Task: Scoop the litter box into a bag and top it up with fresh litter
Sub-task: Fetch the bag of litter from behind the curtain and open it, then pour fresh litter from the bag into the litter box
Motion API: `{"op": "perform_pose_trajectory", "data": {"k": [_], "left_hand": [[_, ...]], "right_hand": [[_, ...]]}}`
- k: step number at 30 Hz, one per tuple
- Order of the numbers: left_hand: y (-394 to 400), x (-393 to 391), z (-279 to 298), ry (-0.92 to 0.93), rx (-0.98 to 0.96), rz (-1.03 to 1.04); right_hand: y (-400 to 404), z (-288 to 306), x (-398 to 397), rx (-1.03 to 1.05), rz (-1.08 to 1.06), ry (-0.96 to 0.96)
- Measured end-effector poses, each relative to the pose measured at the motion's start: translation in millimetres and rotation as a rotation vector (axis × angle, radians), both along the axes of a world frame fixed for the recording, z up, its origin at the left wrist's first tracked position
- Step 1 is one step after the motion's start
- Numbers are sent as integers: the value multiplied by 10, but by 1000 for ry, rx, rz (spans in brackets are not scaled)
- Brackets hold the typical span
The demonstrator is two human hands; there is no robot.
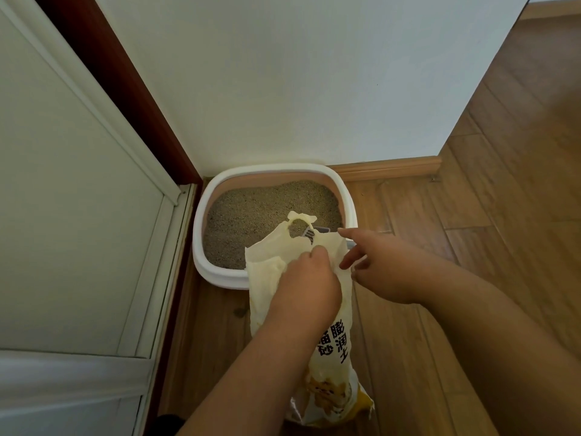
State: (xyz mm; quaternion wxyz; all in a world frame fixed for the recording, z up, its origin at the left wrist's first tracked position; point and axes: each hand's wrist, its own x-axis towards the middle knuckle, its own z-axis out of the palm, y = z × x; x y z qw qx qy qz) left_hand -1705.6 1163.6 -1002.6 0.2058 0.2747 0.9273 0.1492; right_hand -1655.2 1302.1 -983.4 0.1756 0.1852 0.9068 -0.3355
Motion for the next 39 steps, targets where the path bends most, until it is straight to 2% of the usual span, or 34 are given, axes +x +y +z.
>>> {"op": "perform_pose_trajectory", "data": {"k": [7, 10, 15, 20, 26, 34, 39], "left_hand": [[-21, 33, -12, -4, -51, -28], [4, 125, 43, -79, 48, 4], [-55, 286, 236, -86, 143, -34], [-279, 218, 500, -102, 316, 82], [-501, 62, 780, -28, 523, 204], [-339, -197, 1112, 53, 796, 243], [-278, -211, 1140, 51, 847, 226]], "right_hand": [[43, 15, 61, 21, 25, -18], [68, -12, 70, 66, 63, -71], [124, 3, 101, 84, 125, -114], [155, 42, 114, 71, 174, -108], [112, 116, 114, -21, 276, -145], [84, -83, 74, -55, 220, -122], [16, -359, 43, -139, 154, -104]]}}
